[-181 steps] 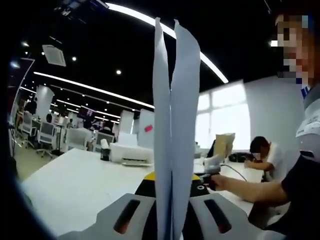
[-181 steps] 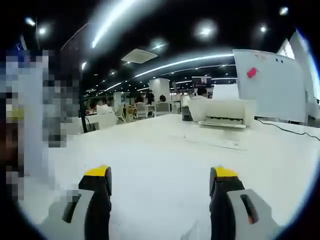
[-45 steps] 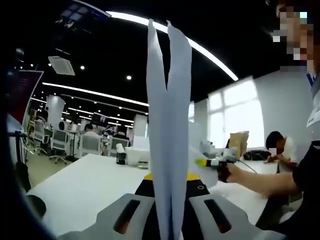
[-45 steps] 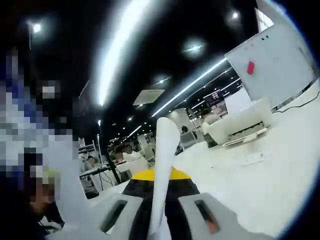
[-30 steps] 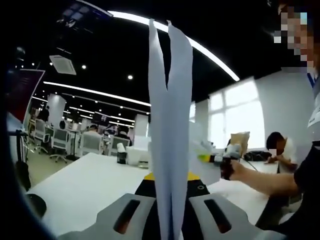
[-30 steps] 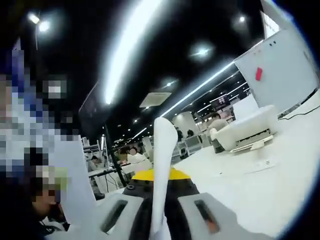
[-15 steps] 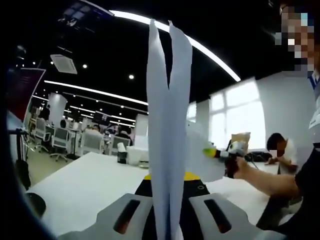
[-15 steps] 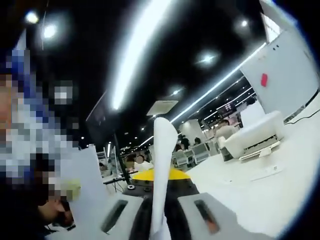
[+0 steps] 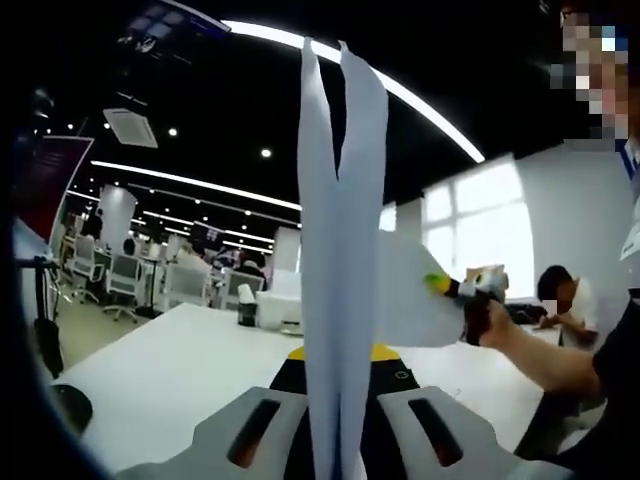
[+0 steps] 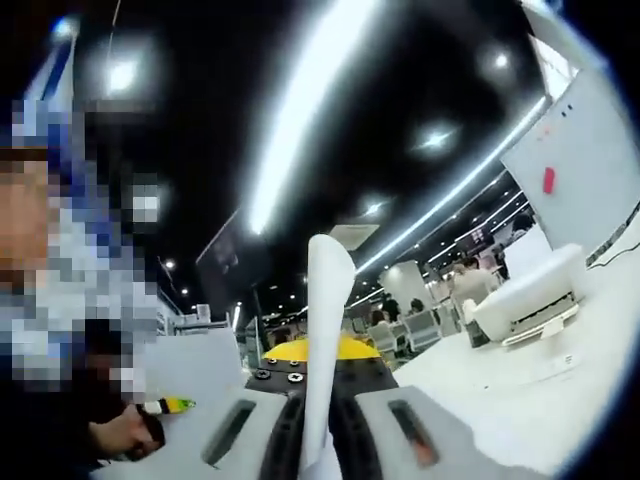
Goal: Organize the stack of printing papers by aligning and flattening the scattered papers on the table
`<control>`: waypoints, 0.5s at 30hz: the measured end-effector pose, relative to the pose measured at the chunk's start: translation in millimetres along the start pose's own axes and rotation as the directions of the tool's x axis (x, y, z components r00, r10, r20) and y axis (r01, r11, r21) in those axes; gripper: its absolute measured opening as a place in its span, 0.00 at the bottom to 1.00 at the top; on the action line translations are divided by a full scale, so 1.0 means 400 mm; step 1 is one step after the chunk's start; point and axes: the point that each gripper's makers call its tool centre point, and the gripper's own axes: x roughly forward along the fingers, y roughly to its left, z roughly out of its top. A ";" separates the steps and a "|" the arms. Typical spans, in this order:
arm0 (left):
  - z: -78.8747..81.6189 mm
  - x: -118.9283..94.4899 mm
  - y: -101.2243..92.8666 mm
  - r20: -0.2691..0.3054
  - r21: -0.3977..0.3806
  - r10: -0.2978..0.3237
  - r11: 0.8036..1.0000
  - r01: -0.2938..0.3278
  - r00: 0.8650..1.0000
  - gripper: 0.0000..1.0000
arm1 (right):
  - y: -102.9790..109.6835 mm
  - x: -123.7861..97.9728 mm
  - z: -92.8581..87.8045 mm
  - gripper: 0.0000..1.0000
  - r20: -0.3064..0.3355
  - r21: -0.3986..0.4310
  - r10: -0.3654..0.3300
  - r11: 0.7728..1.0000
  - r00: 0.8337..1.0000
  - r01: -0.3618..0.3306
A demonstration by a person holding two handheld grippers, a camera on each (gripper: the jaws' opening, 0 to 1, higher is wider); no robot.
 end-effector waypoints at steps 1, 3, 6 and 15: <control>0.000 0.000 0.000 0.000 -0.002 0.001 1.000 -0.001 1.000 0.06 | 0.007 0.001 0.002 0.00 0.001 -0.002 0.004 1.000 1.000 -0.004; 0.000 -0.001 0.002 0.002 -0.004 0.005 1.000 -0.005 1.000 0.06 | 0.018 0.002 0.006 0.00 0.005 -0.007 0.010 1.000 1.000 -0.010; 0.000 -0.002 0.004 0.001 -0.006 0.007 1.000 -0.007 1.000 0.06 | 0.030 0.002 0.012 0.00 0.013 -0.003 0.019 1.000 1.000 -0.019; 0.000 -0.005 0.008 -0.003 -0.005 0.011 1.000 -0.011 1.000 0.06 | 0.062 0.007 0.029 0.00 0.026 -0.011 0.039 0.999 0.999 -0.039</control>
